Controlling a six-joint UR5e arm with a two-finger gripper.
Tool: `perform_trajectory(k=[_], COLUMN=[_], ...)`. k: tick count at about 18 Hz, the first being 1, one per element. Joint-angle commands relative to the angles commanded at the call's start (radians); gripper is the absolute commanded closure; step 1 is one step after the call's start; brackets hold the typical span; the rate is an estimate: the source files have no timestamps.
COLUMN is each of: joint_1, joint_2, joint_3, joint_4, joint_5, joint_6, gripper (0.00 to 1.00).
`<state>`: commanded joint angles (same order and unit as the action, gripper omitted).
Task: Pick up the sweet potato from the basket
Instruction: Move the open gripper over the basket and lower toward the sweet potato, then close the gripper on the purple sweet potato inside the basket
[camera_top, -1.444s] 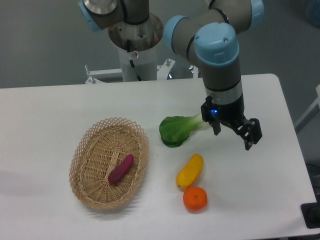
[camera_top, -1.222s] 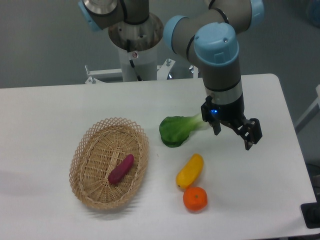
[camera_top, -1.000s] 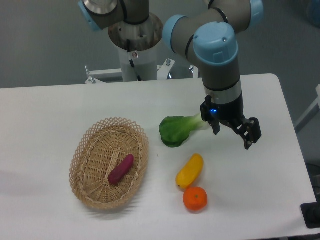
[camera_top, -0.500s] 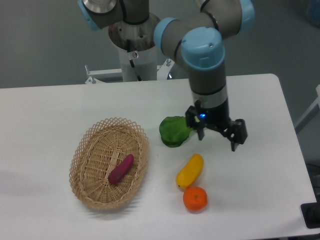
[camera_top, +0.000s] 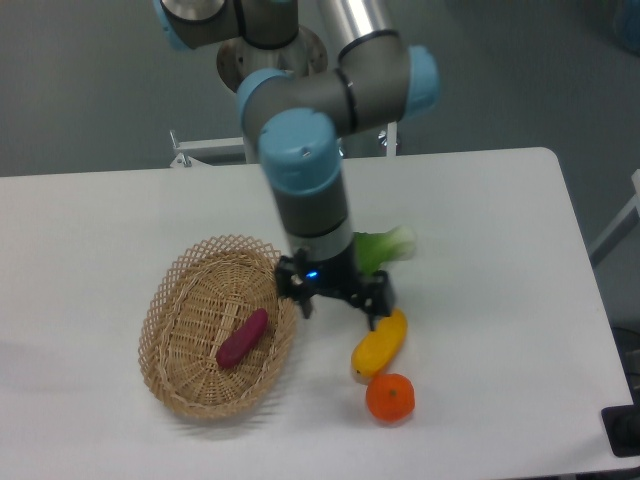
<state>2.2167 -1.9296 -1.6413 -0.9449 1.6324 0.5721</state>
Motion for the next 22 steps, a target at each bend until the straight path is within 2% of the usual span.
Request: perform_trajectory(k=[3,5,11,15,22], joint_1=[-0.02,-0.06,-0.104,-0.108,-0.111], joint_2=[-0.029,-0.051,-0.068,-0.066,-0.097], joint_3=[-0.003,-0.008,-0.044,-0.089,-0.101], joint_4=[0.005,0.005,0.006,0.009,0.084], joint_5=[-0.035,-0.034,-0.055,-0.051,-0.043], joint_6=[0.02,0.02,0.028,0.029,0.063], gripper=[0.0,0.0,0.0,0.0,0.0])
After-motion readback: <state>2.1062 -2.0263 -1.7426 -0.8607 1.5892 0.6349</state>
